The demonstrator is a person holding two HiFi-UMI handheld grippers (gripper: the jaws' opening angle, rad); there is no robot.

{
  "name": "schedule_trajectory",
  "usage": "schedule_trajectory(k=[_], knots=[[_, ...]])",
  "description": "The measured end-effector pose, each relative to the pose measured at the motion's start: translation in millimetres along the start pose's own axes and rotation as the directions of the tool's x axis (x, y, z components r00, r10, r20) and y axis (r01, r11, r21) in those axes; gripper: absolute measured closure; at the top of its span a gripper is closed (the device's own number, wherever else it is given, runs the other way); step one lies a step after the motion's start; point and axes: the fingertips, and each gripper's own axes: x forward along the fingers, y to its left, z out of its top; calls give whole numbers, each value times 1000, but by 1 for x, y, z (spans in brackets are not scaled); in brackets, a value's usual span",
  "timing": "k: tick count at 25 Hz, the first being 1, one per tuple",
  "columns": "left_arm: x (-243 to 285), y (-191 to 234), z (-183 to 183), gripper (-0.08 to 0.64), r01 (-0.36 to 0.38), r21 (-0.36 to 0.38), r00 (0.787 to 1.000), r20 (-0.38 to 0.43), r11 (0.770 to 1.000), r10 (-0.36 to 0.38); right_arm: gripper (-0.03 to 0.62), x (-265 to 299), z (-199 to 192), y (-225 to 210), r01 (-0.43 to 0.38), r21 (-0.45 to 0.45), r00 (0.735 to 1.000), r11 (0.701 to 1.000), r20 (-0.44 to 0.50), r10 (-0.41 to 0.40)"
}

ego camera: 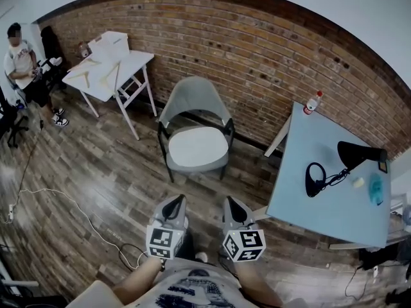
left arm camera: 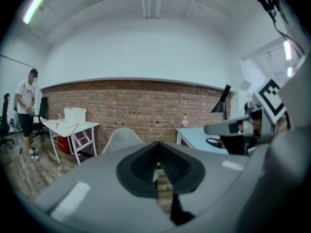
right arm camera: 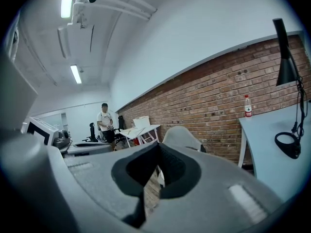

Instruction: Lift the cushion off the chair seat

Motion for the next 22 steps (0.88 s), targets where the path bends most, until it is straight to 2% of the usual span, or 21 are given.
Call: schedule_trajectory(k=[4,12,22], knots=[[27,33,3,568,-4,-2,1000,0,1000,4,594,39,5,-3,10,-1,1000,1000,-10,-10],[91,124,18,568,-12,-25,1000,-5,1000,12,594,134,27,-7,49,-4,998,999,-26,-49],[148,193,18,568,42,-50,998,-36,998,-43,594,213,42,-9,112,-7,993,994,-41,-112]])
